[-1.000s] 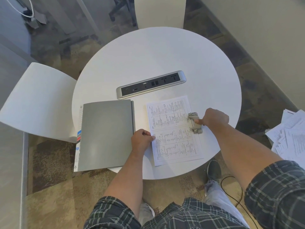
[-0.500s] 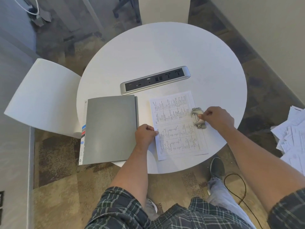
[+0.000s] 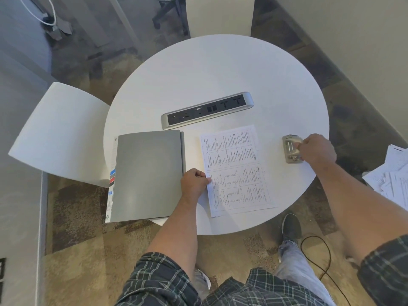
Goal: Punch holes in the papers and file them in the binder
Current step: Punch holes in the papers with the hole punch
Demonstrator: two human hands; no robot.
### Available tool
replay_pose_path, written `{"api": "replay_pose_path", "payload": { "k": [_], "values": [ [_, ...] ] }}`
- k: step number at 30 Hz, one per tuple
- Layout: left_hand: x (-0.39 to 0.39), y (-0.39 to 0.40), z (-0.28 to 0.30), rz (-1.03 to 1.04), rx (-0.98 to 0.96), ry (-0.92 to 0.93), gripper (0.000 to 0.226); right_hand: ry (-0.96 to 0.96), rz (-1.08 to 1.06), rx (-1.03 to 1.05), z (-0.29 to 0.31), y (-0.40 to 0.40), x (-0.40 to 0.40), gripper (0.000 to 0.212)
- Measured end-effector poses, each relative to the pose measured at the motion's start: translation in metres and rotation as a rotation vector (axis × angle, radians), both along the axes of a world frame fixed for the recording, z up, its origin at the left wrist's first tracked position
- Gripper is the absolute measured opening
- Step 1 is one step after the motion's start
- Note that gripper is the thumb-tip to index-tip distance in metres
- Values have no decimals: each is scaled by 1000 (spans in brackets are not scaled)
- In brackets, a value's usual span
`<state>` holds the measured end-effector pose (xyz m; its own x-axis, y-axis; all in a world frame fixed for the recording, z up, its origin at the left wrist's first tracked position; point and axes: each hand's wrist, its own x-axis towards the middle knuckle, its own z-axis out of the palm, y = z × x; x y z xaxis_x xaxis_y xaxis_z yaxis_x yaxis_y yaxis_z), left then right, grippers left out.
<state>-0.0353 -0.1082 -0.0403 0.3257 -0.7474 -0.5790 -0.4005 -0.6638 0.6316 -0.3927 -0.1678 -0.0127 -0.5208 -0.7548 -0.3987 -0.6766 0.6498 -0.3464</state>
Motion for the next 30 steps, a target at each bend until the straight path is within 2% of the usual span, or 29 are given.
{"api": "replay_pose_path", "payload": {
  "k": [5,7,10,13,16,19,24,28,30],
  "values": [
    [-3,-2,-2,2,14,-17,21,39,-90,-37,0,-3,-4,34],
    [-7,-2,-2,1,16,-19,21,124,-92,-65,3,3,9,39],
    [-19,-3,-2,-5,19,-15,19,310,121,-226,2,21,39,51],
    [-37,-7,3,-4,2,-11,17,196,512,-371,-6,45,73,57],
    [-54,-13,8,-17,-11,8,17,191,765,-230,-18,65,100,57],
    [-66,-14,10,-35,-18,27,20,158,755,-71,-32,76,112,59],
    [-62,-11,9,-80,-65,32,15,181,752,-55,-34,74,109,61],
    [-43,-3,15,-192,-96,-108,16,255,764,-26,-27,66,114,58],
    [-29,0,18,-273,-148,-278,14,296,735,-13,-23,61,123,54]
  ]
}}
